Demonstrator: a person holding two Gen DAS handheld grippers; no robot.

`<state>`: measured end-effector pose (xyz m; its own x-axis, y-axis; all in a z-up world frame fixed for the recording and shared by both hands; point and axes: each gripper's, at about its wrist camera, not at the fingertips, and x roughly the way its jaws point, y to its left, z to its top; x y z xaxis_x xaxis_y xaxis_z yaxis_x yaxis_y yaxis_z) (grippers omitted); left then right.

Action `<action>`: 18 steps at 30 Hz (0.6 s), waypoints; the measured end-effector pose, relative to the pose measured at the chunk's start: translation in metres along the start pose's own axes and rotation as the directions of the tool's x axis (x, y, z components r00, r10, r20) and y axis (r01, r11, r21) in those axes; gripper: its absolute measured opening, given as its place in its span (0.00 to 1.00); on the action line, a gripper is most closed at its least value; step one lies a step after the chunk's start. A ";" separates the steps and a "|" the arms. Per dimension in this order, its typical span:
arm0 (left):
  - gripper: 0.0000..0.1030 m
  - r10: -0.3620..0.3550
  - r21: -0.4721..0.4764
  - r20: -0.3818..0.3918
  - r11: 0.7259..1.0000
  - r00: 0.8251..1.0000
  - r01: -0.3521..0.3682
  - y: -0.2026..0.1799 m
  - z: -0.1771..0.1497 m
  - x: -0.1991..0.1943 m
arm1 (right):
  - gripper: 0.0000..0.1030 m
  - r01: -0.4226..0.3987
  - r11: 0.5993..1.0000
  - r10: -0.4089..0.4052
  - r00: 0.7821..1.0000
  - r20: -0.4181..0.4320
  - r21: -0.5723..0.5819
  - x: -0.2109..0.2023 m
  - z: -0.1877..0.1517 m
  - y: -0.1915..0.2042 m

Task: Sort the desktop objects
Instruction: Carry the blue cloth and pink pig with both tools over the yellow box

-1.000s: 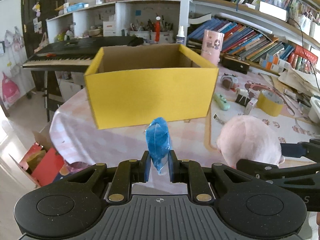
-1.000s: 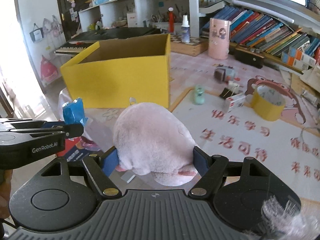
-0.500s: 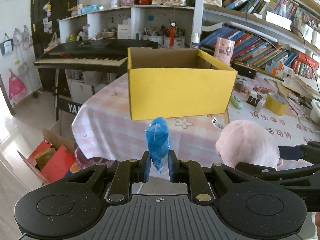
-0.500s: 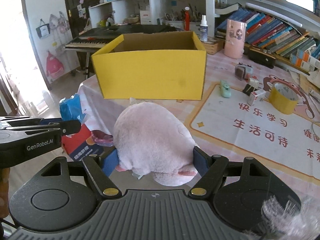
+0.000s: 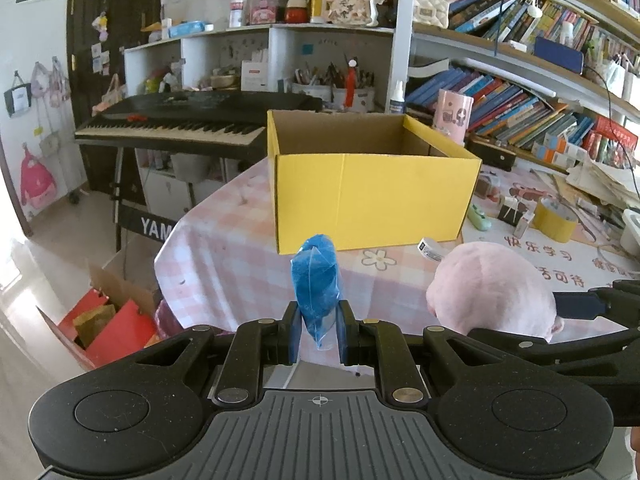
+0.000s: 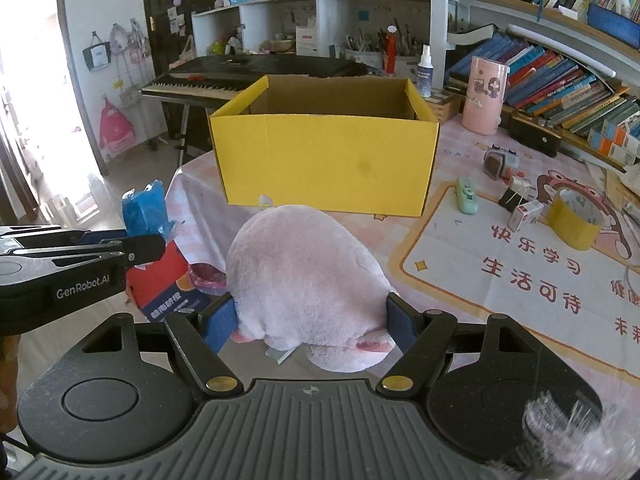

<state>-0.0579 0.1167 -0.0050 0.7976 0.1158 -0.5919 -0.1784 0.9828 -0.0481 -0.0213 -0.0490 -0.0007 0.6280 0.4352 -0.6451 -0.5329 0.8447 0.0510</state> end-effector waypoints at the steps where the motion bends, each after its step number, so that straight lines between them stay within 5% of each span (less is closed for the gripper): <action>1: 0.16 -0.001 0.001 0.001 1.000 1.000 0.001 0.000 0.000 0.000 | 0.73 0.000 1.000 0.000 1.000 0.000 0.000 0.000 0.000 0.000; 9: 0.16 -0.003 0.008 0.038 1.000 0.999 0.003 0.003 0.010 0.003 | 0.73 0.007 1.000 -0.006 0.999 0.048 -0.011 -0.001 0.008 0.002; 18: 0.16 0.001 0.037 0.191 0.999 0.982 -0.008 -0.001 0.049 0.004 | 0.73 0.018 0.999 -0.007 0.975 0.224 -0.048 -0.008 0.040 -0.004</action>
<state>-0.0264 0.1235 0.0323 0.8929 0.1422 -0.4271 -0.1634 0.9865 -0.0132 -0.0013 -0.0429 0.0349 0.7430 0.4879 -0.4581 -0.5480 0.8365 0.0022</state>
